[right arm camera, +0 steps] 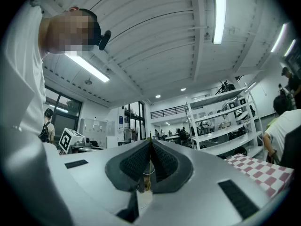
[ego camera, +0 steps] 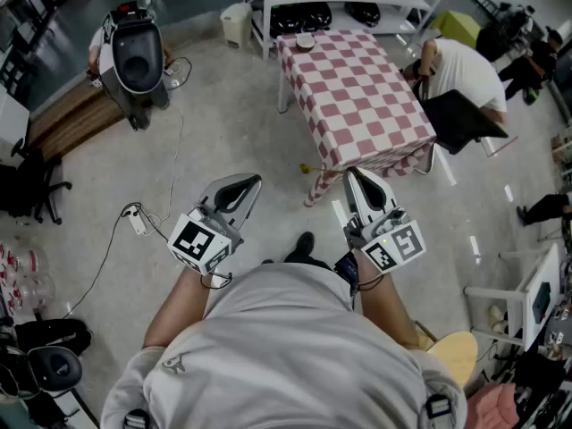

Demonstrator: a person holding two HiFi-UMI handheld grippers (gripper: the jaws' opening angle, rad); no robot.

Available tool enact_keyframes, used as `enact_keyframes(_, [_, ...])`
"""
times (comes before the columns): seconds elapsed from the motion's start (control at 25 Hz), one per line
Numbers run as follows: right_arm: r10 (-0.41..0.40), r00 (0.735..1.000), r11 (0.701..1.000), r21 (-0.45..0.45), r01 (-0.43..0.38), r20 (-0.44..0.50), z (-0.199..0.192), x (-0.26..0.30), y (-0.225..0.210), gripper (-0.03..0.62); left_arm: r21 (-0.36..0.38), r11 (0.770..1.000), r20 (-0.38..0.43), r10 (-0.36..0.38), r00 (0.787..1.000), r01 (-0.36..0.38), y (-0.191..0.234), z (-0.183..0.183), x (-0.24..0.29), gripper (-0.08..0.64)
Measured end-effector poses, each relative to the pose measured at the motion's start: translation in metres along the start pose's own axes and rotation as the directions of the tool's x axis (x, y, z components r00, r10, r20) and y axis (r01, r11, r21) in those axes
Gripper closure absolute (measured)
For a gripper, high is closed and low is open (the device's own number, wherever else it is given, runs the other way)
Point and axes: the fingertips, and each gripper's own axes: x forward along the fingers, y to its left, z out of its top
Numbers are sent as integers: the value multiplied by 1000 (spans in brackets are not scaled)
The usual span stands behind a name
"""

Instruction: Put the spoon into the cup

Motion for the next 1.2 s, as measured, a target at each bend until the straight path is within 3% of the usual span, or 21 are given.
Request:
enact_keyframes(0.68, [5,1000,999,36,-4,-10,-5,-5,-55,558,-13,1000,-34,-10,999,10,-3,-10,60,546])
enact_keyframes(1.2, [63,998,994,85,-63,5,-1,27,-169,558,2,999,-39,33,999,-33,20,-7,173,546])
